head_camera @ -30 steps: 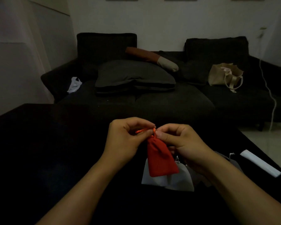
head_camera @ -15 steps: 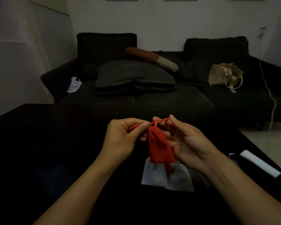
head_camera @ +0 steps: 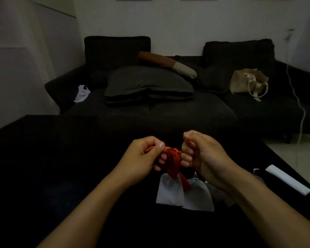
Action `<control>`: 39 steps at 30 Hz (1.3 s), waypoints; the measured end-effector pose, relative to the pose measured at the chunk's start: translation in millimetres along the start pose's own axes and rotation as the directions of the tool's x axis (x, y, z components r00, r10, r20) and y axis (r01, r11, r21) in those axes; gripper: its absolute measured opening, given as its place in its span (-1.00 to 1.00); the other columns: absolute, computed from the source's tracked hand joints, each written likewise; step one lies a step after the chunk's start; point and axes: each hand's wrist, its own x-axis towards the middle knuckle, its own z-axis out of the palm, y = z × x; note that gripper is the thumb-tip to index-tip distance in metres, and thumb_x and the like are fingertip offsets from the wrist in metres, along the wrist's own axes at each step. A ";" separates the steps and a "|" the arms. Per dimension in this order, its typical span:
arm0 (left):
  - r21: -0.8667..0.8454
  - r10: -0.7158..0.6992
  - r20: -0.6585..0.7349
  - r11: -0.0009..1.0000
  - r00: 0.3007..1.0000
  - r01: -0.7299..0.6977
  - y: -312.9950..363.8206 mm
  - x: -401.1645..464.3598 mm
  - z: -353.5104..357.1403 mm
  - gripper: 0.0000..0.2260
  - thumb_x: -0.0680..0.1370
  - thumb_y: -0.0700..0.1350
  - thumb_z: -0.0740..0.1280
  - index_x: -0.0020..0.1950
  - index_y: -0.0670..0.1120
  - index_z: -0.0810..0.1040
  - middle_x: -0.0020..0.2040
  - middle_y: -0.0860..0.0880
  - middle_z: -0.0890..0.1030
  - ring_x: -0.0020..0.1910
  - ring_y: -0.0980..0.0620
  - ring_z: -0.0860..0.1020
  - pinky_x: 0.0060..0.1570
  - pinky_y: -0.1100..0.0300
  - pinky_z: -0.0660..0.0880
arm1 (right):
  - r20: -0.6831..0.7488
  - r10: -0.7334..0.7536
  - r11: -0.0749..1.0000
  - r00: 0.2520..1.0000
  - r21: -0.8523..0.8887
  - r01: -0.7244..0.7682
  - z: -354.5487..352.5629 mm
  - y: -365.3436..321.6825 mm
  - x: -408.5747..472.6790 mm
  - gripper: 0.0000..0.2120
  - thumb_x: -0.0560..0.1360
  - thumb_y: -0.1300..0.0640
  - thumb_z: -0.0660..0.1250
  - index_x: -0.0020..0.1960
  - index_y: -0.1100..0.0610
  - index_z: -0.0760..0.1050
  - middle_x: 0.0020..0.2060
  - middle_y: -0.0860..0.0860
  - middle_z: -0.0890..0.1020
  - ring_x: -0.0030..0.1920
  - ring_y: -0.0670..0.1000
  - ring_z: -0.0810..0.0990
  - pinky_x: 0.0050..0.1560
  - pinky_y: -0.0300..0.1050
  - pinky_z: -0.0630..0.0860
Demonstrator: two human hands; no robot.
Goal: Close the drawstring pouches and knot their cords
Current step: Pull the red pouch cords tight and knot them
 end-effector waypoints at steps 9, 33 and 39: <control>0.187 -0.056 0.113 0.982 0.992 0.034 1.2 -3.5 5.5 -0.76 0.65 -0.06 0.22 -0.15 -0.06 0.59 -0.31 -0.03 0.60 -0.29 0.05 0.60 -0.26 0.16 0.59 | 0.082 0.003 0.994 0.997 -0.113 0.006 6.1 5.1 -3.6 -0.87 0.56 0.34 0.18 -0.11 0.22 0.47 -0.46 0.04 0.42 -0.46 -0.05 0.34 -0.46 -0.20 0.28; -0.283 -0.087 0.023 0.955 0.996 0.090 2.2 -0.2 -0.2 -0.64 0.62 -0.14 0.23 -0.31 -0.10 0.69 -0.16 -0.19 0.70 -0.13 -0.07 0.66 0.00 0.12 0.53 | 0.248 -0.117 0.589 0.962 -0.763 0.268 -14.6 5.2 0.1 -0.84 0.56 0.11 0.34 -0.14 0.12 0.65 -0.07 0.08 0.55 -0.12 -0.09 0.56 -0.04 -0.22 0.51; -0.279 -0.102 0.023 0.955 0.995 0.104 6.8 -3.5 -4.8 -0.75 0.58 -0.15 0.30 -0.16 -0.22 0.72 -0.19 -0.25 0.70 -0.27 -0.01 0.68 -0.27 0.26 0.55 | 0.286 -0.214 0.491 0.934 -0.795 0.355 -12.1 0.6 -7.7 -0.90 0.53 0.08 0.39 -0.10 0.04 0.68 -0.17 -0.04 0.68 -0.12 -0.10 0.66 0.00 -0.06 0.60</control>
